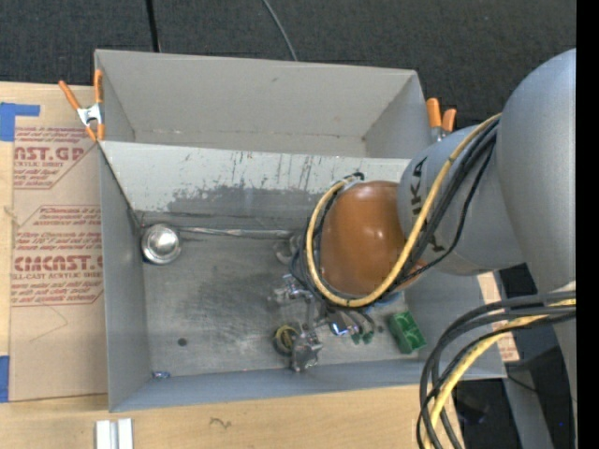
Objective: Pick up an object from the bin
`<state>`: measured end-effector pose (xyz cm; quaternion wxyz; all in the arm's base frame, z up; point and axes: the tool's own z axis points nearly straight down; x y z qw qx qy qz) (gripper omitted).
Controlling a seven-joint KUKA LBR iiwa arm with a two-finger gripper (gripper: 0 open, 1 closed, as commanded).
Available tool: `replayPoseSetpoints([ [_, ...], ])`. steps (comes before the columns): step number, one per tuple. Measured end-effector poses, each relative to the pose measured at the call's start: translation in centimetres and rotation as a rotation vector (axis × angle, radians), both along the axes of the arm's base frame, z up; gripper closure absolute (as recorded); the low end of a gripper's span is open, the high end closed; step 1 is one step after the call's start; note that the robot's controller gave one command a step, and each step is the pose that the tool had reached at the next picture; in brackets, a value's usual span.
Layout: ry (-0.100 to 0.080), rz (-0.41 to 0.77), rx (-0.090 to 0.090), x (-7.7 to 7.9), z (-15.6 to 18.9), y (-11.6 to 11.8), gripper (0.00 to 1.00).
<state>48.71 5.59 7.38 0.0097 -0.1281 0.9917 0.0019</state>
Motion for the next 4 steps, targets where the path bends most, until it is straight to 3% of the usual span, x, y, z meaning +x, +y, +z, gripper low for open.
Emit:
replayPoseSetpoints([
  [1, 0.014, 0.096, -0.006, 4.1, 0.0, -3.4, 0.00],
  [2, -0.004, 0.325, -0.009, -0.2, 0.4, -1.5, 0.00],
  [3, 0.007, 0.400, -0.014, 0.4, -0.1, 0.8, 0.00],
  [4, 0.014, 0.399, -0.013, 0.2, -0.1, 0.8, 1.00],
])
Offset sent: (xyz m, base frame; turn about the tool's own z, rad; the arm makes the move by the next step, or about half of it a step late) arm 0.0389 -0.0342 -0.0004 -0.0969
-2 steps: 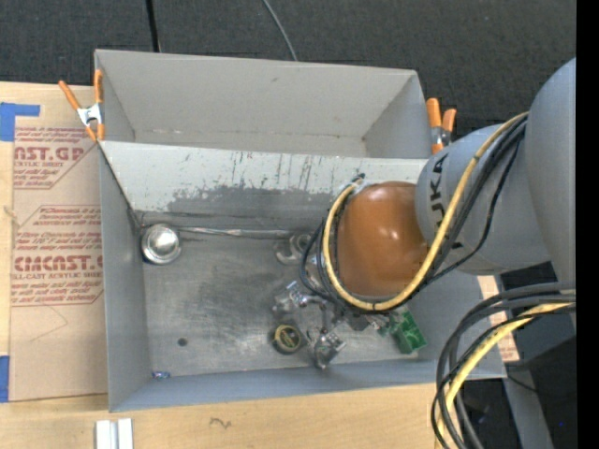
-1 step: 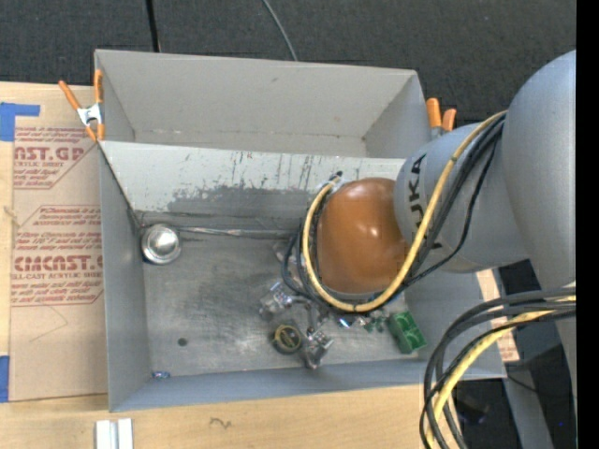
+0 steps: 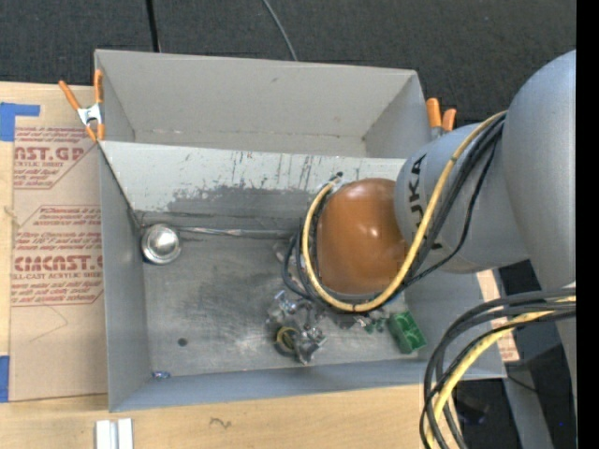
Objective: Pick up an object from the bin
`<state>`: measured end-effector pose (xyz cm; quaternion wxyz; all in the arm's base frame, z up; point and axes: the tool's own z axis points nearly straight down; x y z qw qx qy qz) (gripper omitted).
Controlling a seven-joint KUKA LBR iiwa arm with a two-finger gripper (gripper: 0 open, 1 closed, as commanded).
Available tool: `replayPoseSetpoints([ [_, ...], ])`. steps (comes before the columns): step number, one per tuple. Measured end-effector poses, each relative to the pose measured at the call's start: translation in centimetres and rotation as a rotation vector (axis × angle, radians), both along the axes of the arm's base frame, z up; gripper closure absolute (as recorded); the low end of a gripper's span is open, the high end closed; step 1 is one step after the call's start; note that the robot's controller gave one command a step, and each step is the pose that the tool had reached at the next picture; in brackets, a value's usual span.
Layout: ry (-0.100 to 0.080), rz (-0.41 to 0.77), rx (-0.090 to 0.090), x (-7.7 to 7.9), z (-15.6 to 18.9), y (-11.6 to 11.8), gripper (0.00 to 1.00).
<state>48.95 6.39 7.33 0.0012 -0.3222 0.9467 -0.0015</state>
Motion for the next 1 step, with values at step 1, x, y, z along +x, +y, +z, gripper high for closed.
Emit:
replayPoseSetpoints([
  [1, -0.007, 0.180, 0.003, 3.82, 15.46, -1.98, 1.00],
])
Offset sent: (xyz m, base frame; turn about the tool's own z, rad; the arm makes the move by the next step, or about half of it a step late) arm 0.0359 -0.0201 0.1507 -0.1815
